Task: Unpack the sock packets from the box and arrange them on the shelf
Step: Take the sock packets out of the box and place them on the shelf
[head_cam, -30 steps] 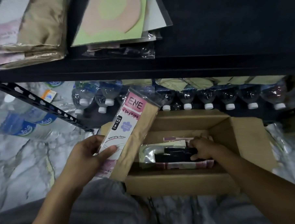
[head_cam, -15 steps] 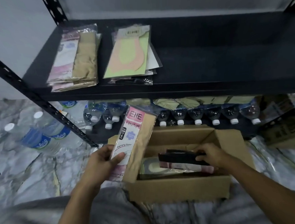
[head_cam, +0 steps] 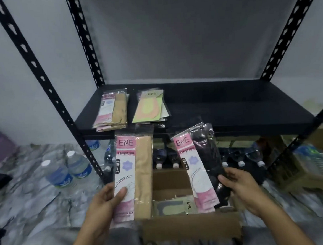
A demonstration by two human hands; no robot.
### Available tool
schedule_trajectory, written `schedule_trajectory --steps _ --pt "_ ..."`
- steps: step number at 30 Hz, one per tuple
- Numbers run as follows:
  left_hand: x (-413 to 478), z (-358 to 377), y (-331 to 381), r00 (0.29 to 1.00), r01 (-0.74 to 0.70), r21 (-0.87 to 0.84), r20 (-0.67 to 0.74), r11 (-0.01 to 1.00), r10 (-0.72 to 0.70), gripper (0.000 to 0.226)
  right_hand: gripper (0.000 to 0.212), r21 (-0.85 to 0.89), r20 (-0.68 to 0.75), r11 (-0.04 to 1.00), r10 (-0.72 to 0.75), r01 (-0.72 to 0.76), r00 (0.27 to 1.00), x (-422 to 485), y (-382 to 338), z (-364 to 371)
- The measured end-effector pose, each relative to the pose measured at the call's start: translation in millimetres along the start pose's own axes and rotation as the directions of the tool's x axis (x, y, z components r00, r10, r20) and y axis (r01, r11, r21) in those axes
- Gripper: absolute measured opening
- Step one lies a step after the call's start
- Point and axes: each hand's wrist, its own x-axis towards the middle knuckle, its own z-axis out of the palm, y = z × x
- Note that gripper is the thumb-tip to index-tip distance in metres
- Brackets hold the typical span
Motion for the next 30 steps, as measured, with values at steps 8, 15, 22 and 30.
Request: schedule_trajectory --steps 8,15,22,30 --pt "-17.1 6.6 74.1 0.970 -0.229 -0.094 -0.106 0.969 0.219 0.045 0.043 0.308 -0.022 0.947 -0.092 0.094 0.996 0.1 -70.9 32.4" --pt "1.3 7.1 131.6 0.953 -0.279 -0.059 -0.144 0.959 0.268 0.021 0.016 0.325 -0.035 0.927 -0.187 0.188 0.982 22.2 -128.6 63.7" --pt "52.9 9.2 186.2 0.944 -0.277 0.124 -0.149 0.953 0.294 0.024 0.018 0.203 -0.029 0.967 -0.150 0.153 0.988 69.8 -176.7 99.3" --pt "136.6 8.6 227.1 0.941 -0.210 0.287 -0.201 0.935 0.273 0.028 0.009 0.071 -0.055 0.981 -0.175 0.178 0.983 137.4 -206.6 131.4"
